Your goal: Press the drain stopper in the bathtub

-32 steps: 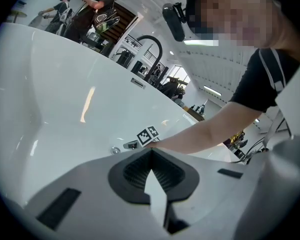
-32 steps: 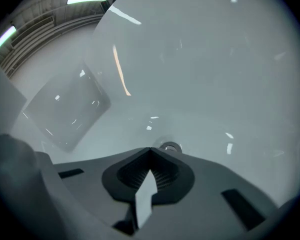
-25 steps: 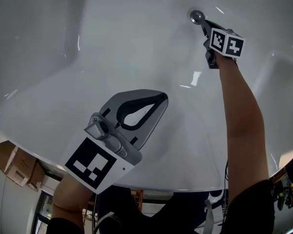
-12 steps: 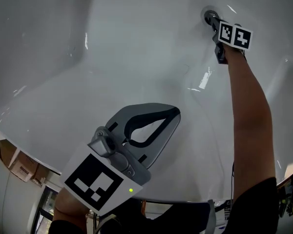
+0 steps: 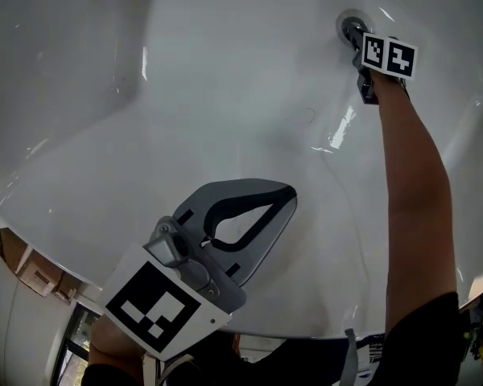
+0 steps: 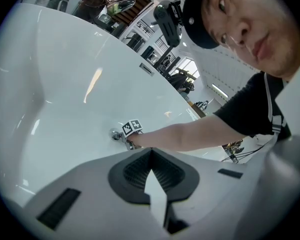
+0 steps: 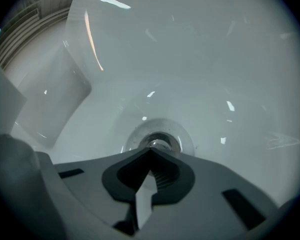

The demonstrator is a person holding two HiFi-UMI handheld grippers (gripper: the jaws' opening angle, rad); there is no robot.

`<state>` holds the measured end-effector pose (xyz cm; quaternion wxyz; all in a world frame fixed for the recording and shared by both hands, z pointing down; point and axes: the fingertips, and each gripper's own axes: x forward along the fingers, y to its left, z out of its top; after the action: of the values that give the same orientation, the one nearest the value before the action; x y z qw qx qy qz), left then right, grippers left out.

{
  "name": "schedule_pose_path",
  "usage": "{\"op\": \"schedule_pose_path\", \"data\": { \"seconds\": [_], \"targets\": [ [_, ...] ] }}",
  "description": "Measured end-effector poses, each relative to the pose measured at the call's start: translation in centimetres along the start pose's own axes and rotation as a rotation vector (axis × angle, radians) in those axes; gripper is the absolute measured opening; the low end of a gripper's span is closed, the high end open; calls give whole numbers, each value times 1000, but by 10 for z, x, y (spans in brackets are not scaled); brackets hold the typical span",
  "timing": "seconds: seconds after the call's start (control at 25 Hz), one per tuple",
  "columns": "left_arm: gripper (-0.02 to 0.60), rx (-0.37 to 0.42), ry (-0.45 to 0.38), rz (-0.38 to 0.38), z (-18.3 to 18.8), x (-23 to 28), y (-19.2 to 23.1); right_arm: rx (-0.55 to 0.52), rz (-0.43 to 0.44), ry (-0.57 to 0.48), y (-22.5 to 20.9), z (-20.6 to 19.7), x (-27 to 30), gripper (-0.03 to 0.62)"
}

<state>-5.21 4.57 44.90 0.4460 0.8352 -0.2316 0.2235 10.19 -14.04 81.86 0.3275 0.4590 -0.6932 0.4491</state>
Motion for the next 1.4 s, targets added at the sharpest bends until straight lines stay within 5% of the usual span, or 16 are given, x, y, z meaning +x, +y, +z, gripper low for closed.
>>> {"op": "schedule_pose_path", "data": {
  "seconds": [0.36,1.08,1.4],
  "targets": [
    [9,-16,3,-3,-1,0,0,32,45,71,0,0,2,11],
    [8,35,-17,14,7,-7,-1,-17,-43,55,-2,0,6,11],
    [8,89,-57,101,15,-17,21,28,-34,68,4,0,-16,11]
  ]
}}
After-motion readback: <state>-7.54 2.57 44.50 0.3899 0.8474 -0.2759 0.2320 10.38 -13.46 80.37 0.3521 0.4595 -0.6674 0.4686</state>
